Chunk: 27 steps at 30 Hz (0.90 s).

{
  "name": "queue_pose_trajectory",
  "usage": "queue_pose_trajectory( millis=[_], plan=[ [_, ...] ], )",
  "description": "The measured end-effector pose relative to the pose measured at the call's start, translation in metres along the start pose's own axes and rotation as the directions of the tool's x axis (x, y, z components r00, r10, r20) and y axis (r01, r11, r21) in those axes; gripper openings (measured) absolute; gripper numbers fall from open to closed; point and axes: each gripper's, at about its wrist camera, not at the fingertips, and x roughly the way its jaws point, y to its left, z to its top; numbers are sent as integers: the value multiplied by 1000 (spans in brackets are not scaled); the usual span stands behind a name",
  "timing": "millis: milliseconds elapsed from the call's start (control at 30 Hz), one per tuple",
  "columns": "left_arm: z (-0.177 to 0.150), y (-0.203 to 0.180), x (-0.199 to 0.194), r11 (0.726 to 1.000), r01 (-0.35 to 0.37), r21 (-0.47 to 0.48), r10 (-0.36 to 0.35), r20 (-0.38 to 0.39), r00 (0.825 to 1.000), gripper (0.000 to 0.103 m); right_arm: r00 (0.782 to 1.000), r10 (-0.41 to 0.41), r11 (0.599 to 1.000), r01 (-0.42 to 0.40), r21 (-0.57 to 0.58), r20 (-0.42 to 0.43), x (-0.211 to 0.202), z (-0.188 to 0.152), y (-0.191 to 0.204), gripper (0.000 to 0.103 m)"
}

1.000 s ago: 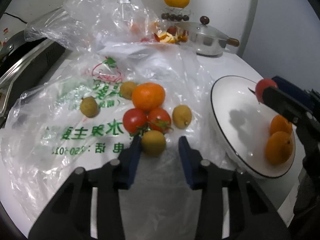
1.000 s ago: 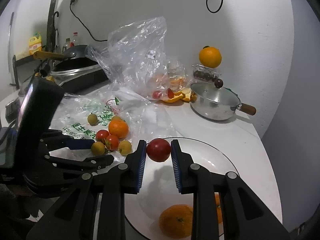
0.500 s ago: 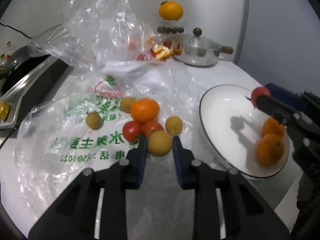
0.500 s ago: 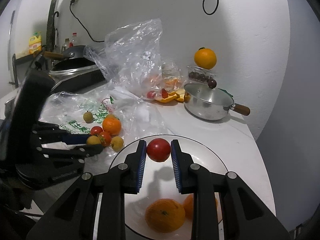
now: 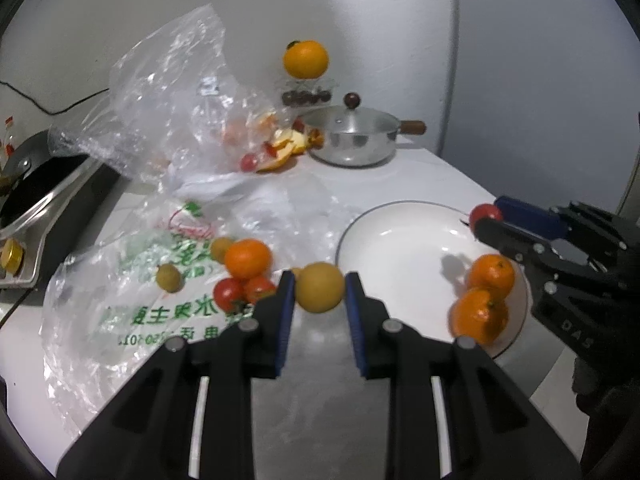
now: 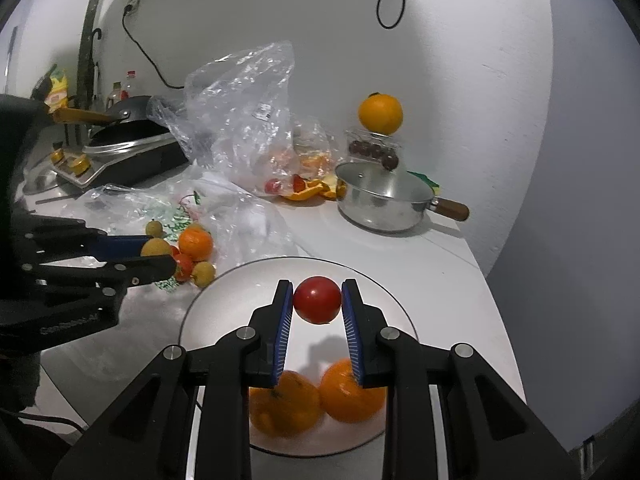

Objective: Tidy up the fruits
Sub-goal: 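Carry the tomato onto the plate and open the right gripper while the left carries the yellow fruit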

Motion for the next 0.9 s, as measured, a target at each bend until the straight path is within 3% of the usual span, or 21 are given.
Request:
queue_pose_trajectory(
  millis=[900],
  plan=[
    [7, -55, 26, 996, 50, 68, -47, -46, 998, 26, 1000, 1, 997, 1, 81, -23, 8, -23, -49, 27]
  ],
)
